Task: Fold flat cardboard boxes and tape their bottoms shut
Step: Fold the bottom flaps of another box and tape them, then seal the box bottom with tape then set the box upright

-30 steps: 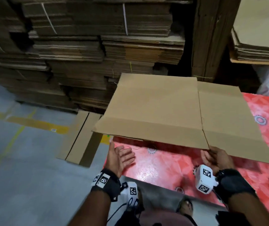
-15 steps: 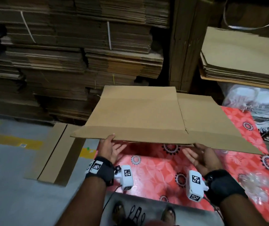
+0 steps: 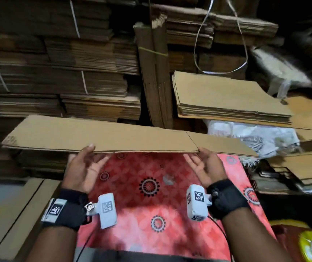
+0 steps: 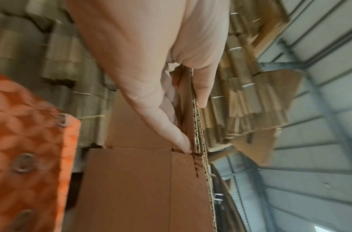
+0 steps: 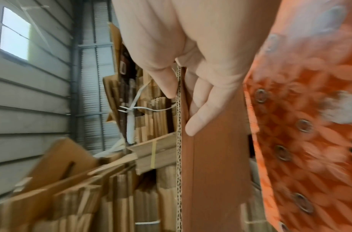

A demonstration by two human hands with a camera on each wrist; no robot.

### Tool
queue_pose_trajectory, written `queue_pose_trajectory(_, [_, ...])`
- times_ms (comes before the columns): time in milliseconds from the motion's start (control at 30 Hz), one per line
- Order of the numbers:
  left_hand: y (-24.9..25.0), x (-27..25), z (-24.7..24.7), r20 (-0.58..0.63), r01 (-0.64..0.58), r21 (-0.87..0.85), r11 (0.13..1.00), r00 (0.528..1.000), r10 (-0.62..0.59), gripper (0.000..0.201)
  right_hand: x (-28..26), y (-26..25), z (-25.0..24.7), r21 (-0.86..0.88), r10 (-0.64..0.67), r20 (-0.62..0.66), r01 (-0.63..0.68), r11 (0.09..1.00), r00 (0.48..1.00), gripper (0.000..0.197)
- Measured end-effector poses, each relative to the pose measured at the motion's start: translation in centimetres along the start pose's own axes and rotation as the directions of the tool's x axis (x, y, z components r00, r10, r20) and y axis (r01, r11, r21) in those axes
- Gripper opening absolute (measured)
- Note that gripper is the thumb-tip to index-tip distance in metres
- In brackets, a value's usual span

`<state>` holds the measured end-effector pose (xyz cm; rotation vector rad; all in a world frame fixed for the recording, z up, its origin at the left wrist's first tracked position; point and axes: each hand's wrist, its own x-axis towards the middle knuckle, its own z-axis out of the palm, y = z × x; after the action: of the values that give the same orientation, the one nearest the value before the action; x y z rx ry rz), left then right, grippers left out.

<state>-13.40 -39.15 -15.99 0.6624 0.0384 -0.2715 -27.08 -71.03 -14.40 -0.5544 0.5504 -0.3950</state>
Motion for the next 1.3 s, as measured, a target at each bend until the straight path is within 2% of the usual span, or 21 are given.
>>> queue_pose_trajectory(67, [-1.2, -1.7, 4.4, 0.047, -0.028, 0.02, 0.999, 0.999, 0.027, 0.035, -0.9, -4.0, -1.0, 0.01, -0.043, 0.024, 0.042, 0.999, 0.999, 0.016])
queue_pose_trajectory(200, [-5.4, -4.4, 12.2, 0.129, -0.073, 0.017, 0.997, 0.989, 0.07, 0.08, -3.4, -11.1, -3.0, 0.063, -0.148, 0.035, 0.146, 0.987, 0.988, 0.008])
queue_pose_trajectory(267, [-7.7, -5.4, 15.4, 0.161, -0.062, 0.015, 0.998, 0.985, 0.058, 0.093, -4.4, -14.4, -4.2, 0.113, -0.204, 0.025, 0.2, 0.973, 0.979, 0.009])
queue_pose_trajectory(333, [-9.9, -6.1, 18.3, 0.215, -0.021, 0.031, 0.999, 0.977, 0.014, 0.08, -5.0, -17.3, -5.4, 0.128, -0.266, 0.022, 0.261, 0.957, 0.964, 0.016])
queue_pose_trajectory(400, [-11.7, -6.4, 20.7, 0.291, -0.013, 0.07, 0.997, 0.957, -0.008, 0.037, -5.4, -19.7, -6.5, 0.138, -0.324, 0.005, 0.32, 0.937, 0.946, 0.017])
queue_pose_trajectory(433, [-12.4, -6.4, 21.9, 0.315, -0.007, 0.096, 0.995, 0.949, -0.023, 0.027, -5.6, -20.7, -7.1, 0.156, -0.342, -0.018, 0.34, 0.927, 0.94, 0.016])
queue_pose_trajectory(467, [-13.0, -6.3, 23.0, 0.34, 0.01, 0.102, 0.995, 0.939, -0.045, 0.033, -5.8, -21.5, -7.7, 0.171, -0.362, -0.034, 0.362, 0.916, 0.932, 0.015])
queue_pose_trajectory(533, [-14.0, -5.6, 25.1, 0.361, 0.043, 0.095, 0.995, 0.93, -0.074, 0.073, -6.4, -23.2, -8.5, 0.187, -0.414, -0.049, 0.415, 0.89, 0.909, 0.011])
queue_pose_trajectory(567, [-14.4, -5.4, 26.3, 0.366, 0.051, 0.098, 0.994, 0.927, -0.083, 0.083, -6.8, -23.9, -8.6, 0.186, -0.441, -0.057, 0.444, 0.877, 0.896, 0.009])
queue_pose_trajectory(600, [-14.8, -5.0, 27.4, 0.381, 0.052, 0.113, 0.992, 0.92, -0.091, 0.076, -7.1, -24.7, -8.7, 0.179, -0.464, -0.07, 0.469, 0.865, 0.883, 0.009])
queue_pose_trajectory(700, [-16.4, -4.2, 30.8, 0.445, 0.057, 0.156, 0.986, 0.887, -0.121, 0.018, -7.5, -27.5, -9.4, 0.168, -0.525, -0.101, 0.534, 0.828, 0.845, 0.01])
queue_pose_trajectory(733, [-16.8, -3.9, 31.9, 0.465, 0.065, 0.167, 0.984, 0.875, -0.137, 0.013, -7.6, -28.3, -9.7, 0.183, -0.538, -0.113, 0.55, 0.815, 0.835, 0.011])
queue_pose_trajectory(767, [-17.2, -3.5, 32.9, 0.486, 0.078, 0.17, 0.982, 0.861, -0.153, 0.017, -7.5, -29.1, -9.9, 0.198, -0.551, -0.123, 0.565, 0.801, 0.825, 0.015])
queue_pose_trajectory(867, [-18.5, -2.7, 35.4, 0.511, 0.122, 0.15, 0.981, 0.84, -0.183, 0.052, -6.8, -30.9, -10.7, 0.221, -0.591, -0.141, 0.607, 0.763, 0.794, 0.027])
queue_pose_trajectory(900, [-19.0, -2.3, 36.3, 0.525, 0.129, 0.151, 0.98, 0.83, -0.19, 0.05, -6.5, -31.5, -10.9, 0.233, -0.598, -0.146, 0.615, 0.753, 0.788, 0.029])
queue_pose_trajectory(1000, [-20.1, -1.5, 39.2, 0.564, 0.089, 0.195, 0.977, 0.804, -0.186, 0.023, -4.3, -33.7, -12.0, 0.275, -0.6, -0.178, 0.625, 0.73, 0.78, 0.028])
queue_pose_trajectory(1100, [-21.4, 0.0, 42.1, 0.595, 0.046, 0.211, 0.976, 0.786, -0.166, 0.035, -1.0, -36.3, -12.9, 0.311, -0.576, -0.161, 0.595, 0.741, 0.802, 0.018])
queue_pose_trajectory(1167, [-22.5, 1.5, 43.7, 0.582, 0.029, 0.201, 0.979, 0.8, -0.143, 0.033, 1.3, -38.1, -12.8, 0.317, -0.56, -0.115, 0.564, 0.762, 0.821, 0.002])
queue_pose_trajectory(1233, [-23.7, 3.0, 45.2, 0.571, -0.012, 0.208, 0.978, 0.813, -0.112, 0.01, 3.9, -40.3, -12.5, 0.33, -0.546, -0.056, 0.532, 0.78, 0.836, 0.005])
queue_pose_trajectory(1267, [-24.4, 3.8, 46.0, 0.569, -0.032, 0.213, 0.977, 0.817, -0.097, 0.005, 5.2, -41.5, -12.4, 0.335, -0.54, -0.019, 0.515, 0.789, 0.841, 0.006])
queue_pose_trajectory(1300, [-25.2, 4.7, 46.9, 0.562, -0.045, 0.208, 0.977, 0.823, -0.082, 0.011, 6.5, -42.7, -12.4, 0.334, -0.534, 0.017, 0.499, 0.8, 0.845, 0.007])
